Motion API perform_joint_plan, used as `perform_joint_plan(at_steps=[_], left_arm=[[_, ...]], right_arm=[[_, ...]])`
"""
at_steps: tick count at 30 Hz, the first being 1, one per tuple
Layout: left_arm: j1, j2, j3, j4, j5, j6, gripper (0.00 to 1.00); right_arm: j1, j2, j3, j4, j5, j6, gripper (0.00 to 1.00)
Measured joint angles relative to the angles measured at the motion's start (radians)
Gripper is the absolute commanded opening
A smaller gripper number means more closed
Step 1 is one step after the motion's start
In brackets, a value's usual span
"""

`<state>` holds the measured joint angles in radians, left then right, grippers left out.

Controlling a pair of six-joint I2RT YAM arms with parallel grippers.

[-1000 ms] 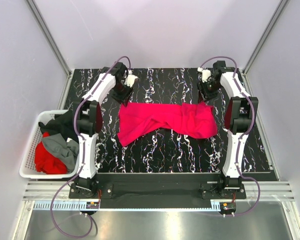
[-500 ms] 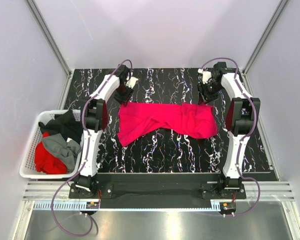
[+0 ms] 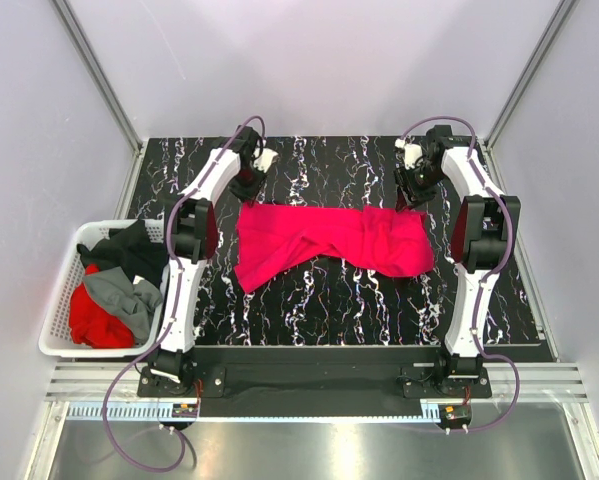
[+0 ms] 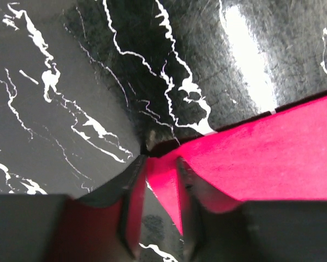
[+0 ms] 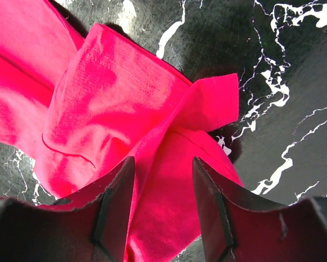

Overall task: Fold and stack the t-shirts
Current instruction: Flatten the tshirt out

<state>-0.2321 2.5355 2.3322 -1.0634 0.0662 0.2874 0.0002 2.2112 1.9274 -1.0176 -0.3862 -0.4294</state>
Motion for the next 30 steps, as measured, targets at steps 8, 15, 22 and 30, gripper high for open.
perform_joint_plan(at_steps=[8,15,22,30], left_arm=[[0.000,0.014,0.024,0.002,0.013,0.002,0.00],[0.000,-0.008,0.003,0.007,0.036,-0.001,0.00],[0.000,-0.103,-0.050,0.007,0.044,-0.005,0.00],[0.000,-0.140,-0.067,0.003,0.044,-0.004,0.00]], right_arm=[[0.000,0.000,-0.004,0.000,0.010,0.000,0.54],[0.002,0.000,-0.009,0.025,0.118,0.012,0.57],[0.002,0.005,-0.009,0.022,0.091,0.015,0.46],[0.006,0.069,-0.002,-0.029,0.001,-0.015,0.00]])
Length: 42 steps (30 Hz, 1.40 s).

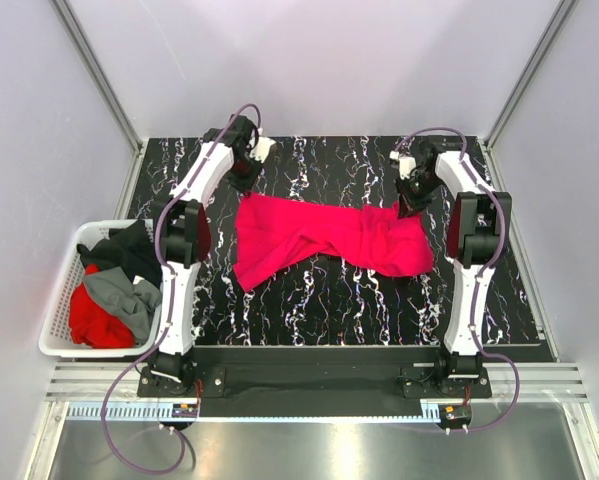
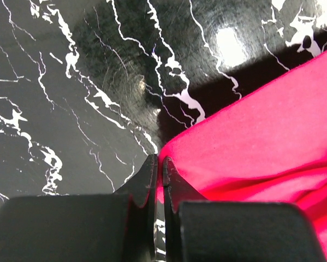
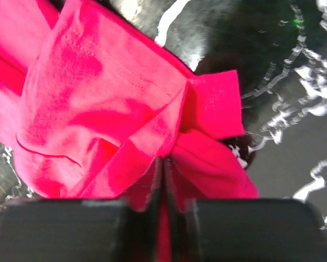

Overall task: Fold and stack the t-shirts
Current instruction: Flatten the tshirt out

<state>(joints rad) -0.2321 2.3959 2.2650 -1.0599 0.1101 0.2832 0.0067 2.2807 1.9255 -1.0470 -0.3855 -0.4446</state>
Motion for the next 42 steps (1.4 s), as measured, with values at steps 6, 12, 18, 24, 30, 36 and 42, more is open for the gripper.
perform_joint_plan(at_steps=[6,12,18,24,30,36,42], left_arm=[[0.000,-0.041,-0.001,-0.007,0.000,0.000,0.00],[0.000,-0.103,0.048,-0.004,-0.011,0.000,0.00],[0.000,-0.208,0.141,0.037,-0.033,0.005,0.00],[-0.003,-0.397,0.082,0.075,-0.044,0.028,0.00],[-0.008,-0.472,-0.039,0.082,-0.046,0.053,0.00],[-0.023,-0.411,-0.085,0.056,-0.046,0.072,0.00],[-0.040,-0.362,-0.095,0.055,-0.046,0.079,0.00]], right_arm=[[0.006,0.043,0.087,-0.043,-0.028,-0.022,0.00],[0.007,0.052,0.370,-0.062,-0.002,-0.061,0.00],[0.007,0.008,0.572,-0.061,-0.001,-0.085,0.00],[0.007,-0.148,0.456,-0.195,-0.109,-0.206,0.00],[0.045,-0.348,0.111,-0.263,-0.157,-0.417,0.43],[0.090,-0.262,0.171,-0.323,-0.161,-0.468,0.59],[0.064,-0.018,0.478,-0.307,-0.137,-0.330,0.54]])
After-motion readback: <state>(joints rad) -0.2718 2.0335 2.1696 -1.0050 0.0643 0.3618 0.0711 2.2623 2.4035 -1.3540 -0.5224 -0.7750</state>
